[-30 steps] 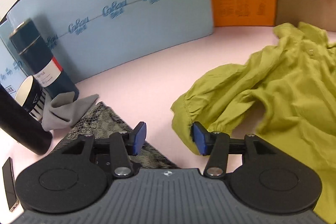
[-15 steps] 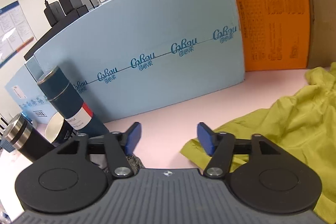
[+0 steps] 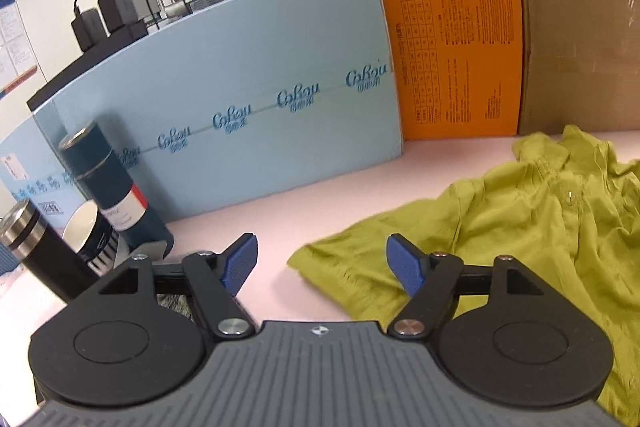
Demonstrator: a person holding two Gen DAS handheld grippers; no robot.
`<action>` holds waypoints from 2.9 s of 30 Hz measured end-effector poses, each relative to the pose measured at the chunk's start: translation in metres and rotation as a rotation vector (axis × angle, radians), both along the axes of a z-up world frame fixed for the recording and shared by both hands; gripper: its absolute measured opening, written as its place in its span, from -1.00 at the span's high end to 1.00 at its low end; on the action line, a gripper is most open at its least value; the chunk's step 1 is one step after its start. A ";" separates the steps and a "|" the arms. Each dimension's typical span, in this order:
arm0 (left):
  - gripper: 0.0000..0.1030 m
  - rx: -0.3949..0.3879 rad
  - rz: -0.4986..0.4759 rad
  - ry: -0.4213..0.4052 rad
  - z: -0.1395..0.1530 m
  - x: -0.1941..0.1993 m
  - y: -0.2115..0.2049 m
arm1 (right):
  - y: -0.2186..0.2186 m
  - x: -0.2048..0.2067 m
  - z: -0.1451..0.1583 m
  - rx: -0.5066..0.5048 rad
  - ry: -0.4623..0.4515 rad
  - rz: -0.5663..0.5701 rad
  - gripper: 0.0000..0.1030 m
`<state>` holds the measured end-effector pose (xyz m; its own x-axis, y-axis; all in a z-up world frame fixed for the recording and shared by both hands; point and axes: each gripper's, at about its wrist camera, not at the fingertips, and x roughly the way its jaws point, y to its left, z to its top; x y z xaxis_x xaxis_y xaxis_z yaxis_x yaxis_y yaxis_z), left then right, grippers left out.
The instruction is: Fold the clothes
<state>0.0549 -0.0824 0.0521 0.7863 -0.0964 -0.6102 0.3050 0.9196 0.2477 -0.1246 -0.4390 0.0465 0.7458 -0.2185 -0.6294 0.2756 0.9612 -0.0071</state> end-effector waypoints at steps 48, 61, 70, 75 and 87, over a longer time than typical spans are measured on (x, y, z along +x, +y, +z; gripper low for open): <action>-0.45 0.257 -0.931 -0.180 -0.027 0.023 -0.266 | -0.069 -0.093 0.003 0.527 0.121 0.252 0.94; 0.20 0.583 -1.543 -0.421 -0.093 -0.035 -0.293 | -0.058 -0.102 -0.038 0.527 0.087 -0.009 0.93; 0.18 0.644 -1.665 -0.333 -0.098 -0.036 -0.274 | -0.064 -0.113 -0.038 0.566 0.057 -0.091 0.88; 0.98 0.612 -1.515 -0.353 -0.111 -0.044 -0.297 | -0.060 -0.109 -0.040 0.563 0.060 -0.088 0.89; 0.99 0.317 -0.872 -0.235 -0.098 0.000 -0.359 | -0.139 -0.073 0.012 0.330 -0.266 -0.467 0.46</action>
